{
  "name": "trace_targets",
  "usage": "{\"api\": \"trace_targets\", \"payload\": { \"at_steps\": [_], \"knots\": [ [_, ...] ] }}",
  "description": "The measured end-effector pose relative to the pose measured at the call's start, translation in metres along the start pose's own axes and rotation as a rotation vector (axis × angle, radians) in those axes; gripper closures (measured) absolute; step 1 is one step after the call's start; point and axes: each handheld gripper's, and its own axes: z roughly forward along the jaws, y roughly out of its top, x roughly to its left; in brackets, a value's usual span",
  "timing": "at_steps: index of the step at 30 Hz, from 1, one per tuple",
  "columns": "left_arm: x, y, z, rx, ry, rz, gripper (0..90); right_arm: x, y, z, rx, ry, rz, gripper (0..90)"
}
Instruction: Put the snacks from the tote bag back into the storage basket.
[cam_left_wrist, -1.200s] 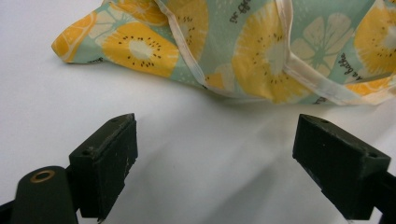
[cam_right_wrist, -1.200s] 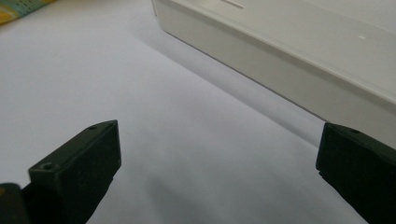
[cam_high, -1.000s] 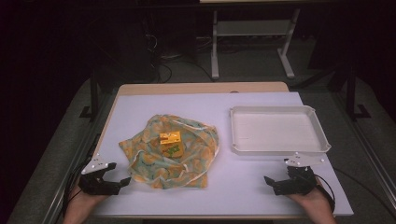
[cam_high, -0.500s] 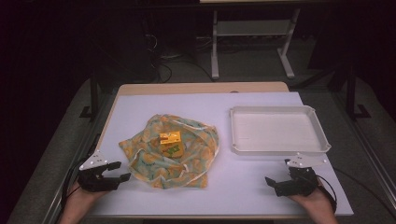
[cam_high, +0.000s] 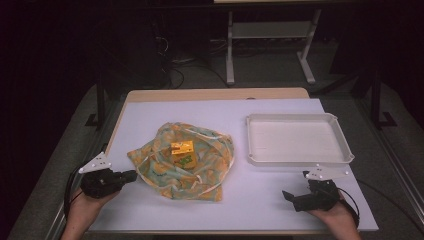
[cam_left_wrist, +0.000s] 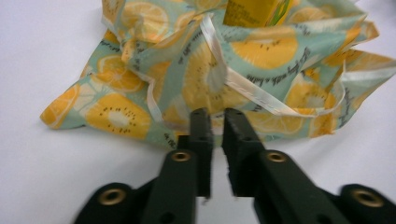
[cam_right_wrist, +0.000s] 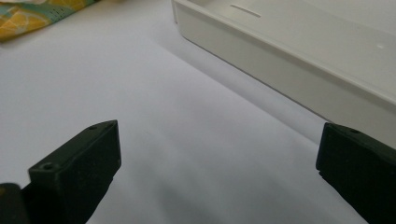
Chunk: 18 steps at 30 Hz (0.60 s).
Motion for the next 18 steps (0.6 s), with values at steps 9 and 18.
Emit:
{"api": "trace_targets", "payload": {
  "at_steps": [9,18],
  "knots": [
    [-0.003,0.015,-0.001,-0.018,-0.014,0.011,89.7,0.001,0.001,0.002,-0.005,0.004,-0.006,0.0],
    [-0.004,0.034,0.006,-0.038,-0.047,0.040,89.8,0.000,0.003,0.004,-0.007,0.012,-0.005,0.0]
  ]
}}
